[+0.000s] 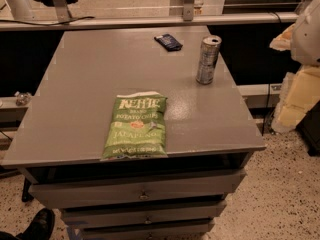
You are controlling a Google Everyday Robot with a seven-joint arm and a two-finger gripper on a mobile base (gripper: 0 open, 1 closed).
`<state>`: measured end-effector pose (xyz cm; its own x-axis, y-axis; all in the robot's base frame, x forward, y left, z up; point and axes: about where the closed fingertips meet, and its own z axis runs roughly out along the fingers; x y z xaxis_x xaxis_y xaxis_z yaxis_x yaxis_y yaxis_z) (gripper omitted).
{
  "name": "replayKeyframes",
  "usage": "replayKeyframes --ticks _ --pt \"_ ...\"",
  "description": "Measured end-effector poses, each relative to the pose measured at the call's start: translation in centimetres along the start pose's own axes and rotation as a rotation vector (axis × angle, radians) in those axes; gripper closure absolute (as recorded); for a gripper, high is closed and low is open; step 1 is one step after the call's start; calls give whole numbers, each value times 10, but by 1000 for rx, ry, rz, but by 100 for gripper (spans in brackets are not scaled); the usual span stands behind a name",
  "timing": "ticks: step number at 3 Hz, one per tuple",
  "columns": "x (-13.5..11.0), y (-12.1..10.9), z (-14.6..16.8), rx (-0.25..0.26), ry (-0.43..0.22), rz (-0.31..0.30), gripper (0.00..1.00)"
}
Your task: Pick green jalapeno chip bag
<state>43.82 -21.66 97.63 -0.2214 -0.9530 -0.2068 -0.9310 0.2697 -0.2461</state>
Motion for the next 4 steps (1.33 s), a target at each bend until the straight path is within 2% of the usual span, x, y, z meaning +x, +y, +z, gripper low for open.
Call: replayKeyframes --ticks 1,2,3,4 --pt "0 0 0 0 0 0 0" --pt "-6 0 2 -3 -40 -5 0" --pt "-32 9 18 -26 -145 -10 0" --pt "-90 30 45 -94 -302 -38 0"
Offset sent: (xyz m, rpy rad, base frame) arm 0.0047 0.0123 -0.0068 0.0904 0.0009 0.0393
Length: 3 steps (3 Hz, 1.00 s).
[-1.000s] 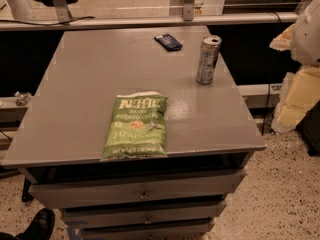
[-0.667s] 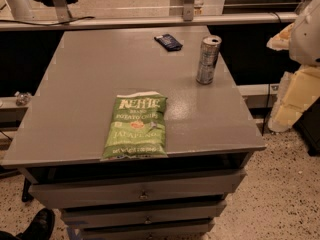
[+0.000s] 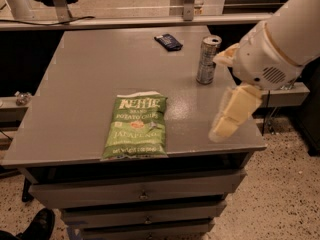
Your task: Pick green jalapeno chip bag
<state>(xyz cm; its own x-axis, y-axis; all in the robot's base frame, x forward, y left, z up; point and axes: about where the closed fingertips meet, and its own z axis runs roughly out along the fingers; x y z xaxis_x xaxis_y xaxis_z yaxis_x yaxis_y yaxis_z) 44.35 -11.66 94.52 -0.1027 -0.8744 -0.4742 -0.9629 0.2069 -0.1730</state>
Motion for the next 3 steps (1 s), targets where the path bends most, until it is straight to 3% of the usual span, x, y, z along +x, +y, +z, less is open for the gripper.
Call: replayKeyframes --ticks 1,2,3 --pt "-47 22 39 -78 -114 -34 0" --pt "-84 47 72 -142 -188 -63 0" --pt "-102 64 102 -165 -227 -71 0"
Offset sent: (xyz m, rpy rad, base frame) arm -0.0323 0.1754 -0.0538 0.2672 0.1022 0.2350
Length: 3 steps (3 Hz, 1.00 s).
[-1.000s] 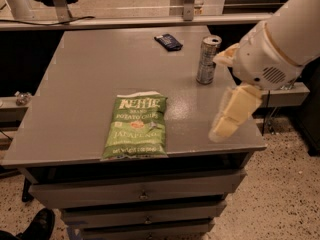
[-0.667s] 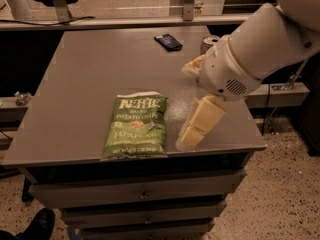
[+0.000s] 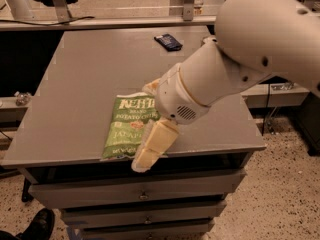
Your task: Pick green jalapeno chip bag
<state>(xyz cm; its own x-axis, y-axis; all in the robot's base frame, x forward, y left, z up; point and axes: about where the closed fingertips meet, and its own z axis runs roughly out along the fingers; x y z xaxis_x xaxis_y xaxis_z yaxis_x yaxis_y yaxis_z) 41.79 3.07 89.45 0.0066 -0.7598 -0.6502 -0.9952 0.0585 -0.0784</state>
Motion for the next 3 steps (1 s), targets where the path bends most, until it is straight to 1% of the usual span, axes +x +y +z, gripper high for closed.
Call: replayKeyframes --ticks 1,2,3 --pt "2 -1 28 11 -13 0 0" --pt "6 -8 45 34 -18 5 0" --pt "8 -11 57 49 -17 4 18"
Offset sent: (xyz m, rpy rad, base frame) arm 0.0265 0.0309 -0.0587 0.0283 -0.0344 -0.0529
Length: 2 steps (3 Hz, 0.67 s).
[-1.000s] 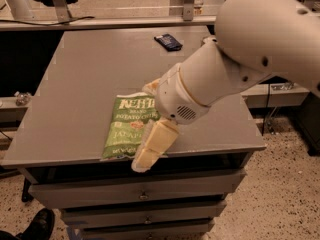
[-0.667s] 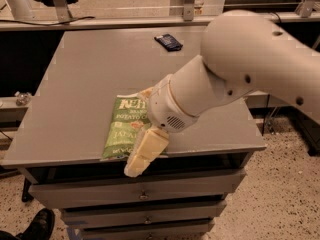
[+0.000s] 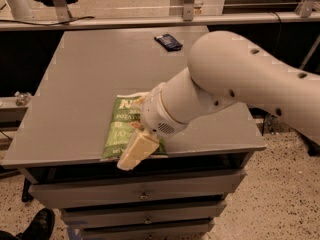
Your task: Pick green jalapeno chip bag
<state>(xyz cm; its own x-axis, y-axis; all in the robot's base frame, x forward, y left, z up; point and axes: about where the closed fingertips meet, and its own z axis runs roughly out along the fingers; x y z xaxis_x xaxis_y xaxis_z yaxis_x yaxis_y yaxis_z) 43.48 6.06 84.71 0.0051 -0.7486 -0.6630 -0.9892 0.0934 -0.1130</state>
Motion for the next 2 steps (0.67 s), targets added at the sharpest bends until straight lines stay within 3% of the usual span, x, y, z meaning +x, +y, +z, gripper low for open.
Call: replayKeyframes --ticks 2 --pt "8 4 9 9 18 -5 64"
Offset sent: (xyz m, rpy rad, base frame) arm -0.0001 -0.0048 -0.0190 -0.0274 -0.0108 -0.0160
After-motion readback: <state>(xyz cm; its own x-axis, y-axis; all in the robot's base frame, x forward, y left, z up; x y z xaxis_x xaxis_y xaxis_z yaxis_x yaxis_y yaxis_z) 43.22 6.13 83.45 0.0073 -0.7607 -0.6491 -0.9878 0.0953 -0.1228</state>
